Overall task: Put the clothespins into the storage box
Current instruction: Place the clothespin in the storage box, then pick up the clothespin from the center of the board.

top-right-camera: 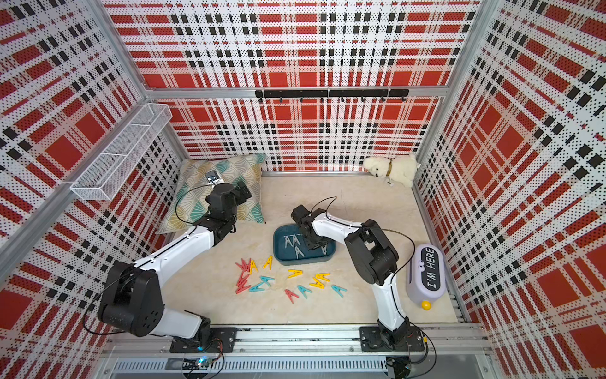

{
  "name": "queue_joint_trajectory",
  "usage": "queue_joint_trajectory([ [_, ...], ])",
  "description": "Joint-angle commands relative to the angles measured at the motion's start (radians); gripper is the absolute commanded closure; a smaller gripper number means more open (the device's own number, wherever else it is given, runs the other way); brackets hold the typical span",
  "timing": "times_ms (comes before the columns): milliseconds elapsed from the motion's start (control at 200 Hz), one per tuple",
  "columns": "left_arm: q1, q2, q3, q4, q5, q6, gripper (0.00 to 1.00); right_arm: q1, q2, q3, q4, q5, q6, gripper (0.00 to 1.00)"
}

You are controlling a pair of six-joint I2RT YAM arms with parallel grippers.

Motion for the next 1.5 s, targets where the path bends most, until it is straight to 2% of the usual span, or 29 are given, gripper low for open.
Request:
queue_joint_trajectory([
  [0,0.002,-0.026,0.018,-0.008,-0.002,0.012,0.01,-0.005,-0.065,0.04,-0.023,-0.024,0.001,0.73],
  [271,-0.001,-0.02,0.022,-0.008,0.002,0.011,0.01,-0.012,-0.187,0.108,-0.099,-0.046,0.001,0.67],
  [496,-0.007,0.0,0.041,-0.009,-0.001,0.013,0.01,-0.075,-0.435,-0.021,-0.206,-0.144,0.026,0.62],
  [686,-0.018,0.014,0.048,-0.006,-0.002,0.01,0.01,-0.095,-0.621,-0.249,-0.253,-0.219,0.073,0.58],
  [872,-0.036,0.029,0.056,-0.002,-0.012,0.011,0.01,-0.094,-0.738,-0.537,-0.177,-0.287,0.163,0.59],
  [997,-0.043,0.044,0.063,0.0,-0.012,0.008,0.01,-0.081,-0.785,-0.655,-0.122,-0.342,0.217,0.58],
  [1097,-0.049,0.055,0.07,-0.003,-0.016,0.01,0.01,-0.053,-0.789,-0.696,-0.108,-0.338,0.234,0.58],
  [1493,-0.055,0.057,0.076,-0.01,-0.03,0.011,0.01,0.022,-0.724,-0.736,-0.096,-0.256,0.263,0.6],
])
